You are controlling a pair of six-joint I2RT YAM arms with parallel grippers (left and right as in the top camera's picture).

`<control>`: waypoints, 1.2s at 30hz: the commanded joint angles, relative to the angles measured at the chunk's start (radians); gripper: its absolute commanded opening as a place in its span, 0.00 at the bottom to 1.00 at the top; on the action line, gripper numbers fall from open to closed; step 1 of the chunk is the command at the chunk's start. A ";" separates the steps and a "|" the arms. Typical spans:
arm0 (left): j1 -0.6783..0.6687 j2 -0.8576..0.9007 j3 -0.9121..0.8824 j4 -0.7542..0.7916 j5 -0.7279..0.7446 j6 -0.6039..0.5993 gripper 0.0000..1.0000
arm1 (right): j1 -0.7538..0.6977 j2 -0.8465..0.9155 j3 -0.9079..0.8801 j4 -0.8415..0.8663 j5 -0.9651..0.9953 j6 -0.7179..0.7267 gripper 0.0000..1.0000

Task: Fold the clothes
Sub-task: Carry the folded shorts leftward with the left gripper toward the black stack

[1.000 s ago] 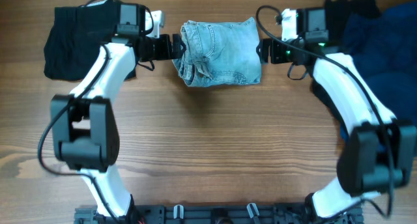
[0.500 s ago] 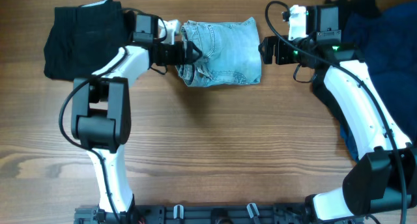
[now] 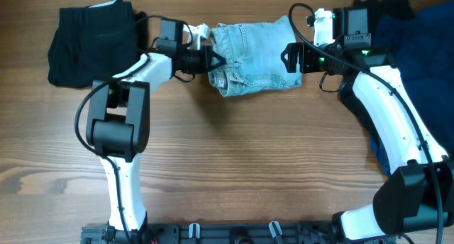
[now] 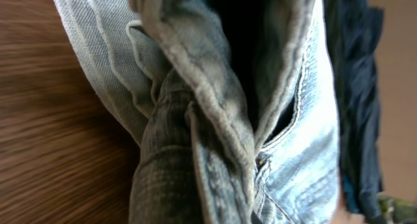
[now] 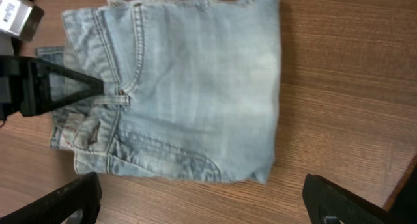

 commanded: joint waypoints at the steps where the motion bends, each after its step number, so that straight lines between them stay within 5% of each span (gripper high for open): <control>1: 0.085 -0.096 -0.002 0.010 0.047 -0.165 0.04 | 0.002 -0.010 0.011 0.007 -0.020 0.034 1.00; 9: 0.183 -0.234 -0.002 0.007 0.045 -0.364 0.04 | 0.002 -0.009 0.011 0.006 -0.020 0.034 1.00; 20: 0.301 -0.425 -0.002 0.138 -0.043 -0.367 0.04 | 0.002 -0.009 0.010 -0.009 -0.020 0.033 1.00; 27: 0.384 -0.493 -0.002 0.370 -0.045 -0.412 0.04 | 0.002 -0.009 0.009 -0.011 -0.027 0.032 1.00; 36: 0.507 -0.496 0.002 0.338 -0.025 -0.384 0.04 | 0.002 -0.009 0.009 -0.024 -0.027 0.030 1.00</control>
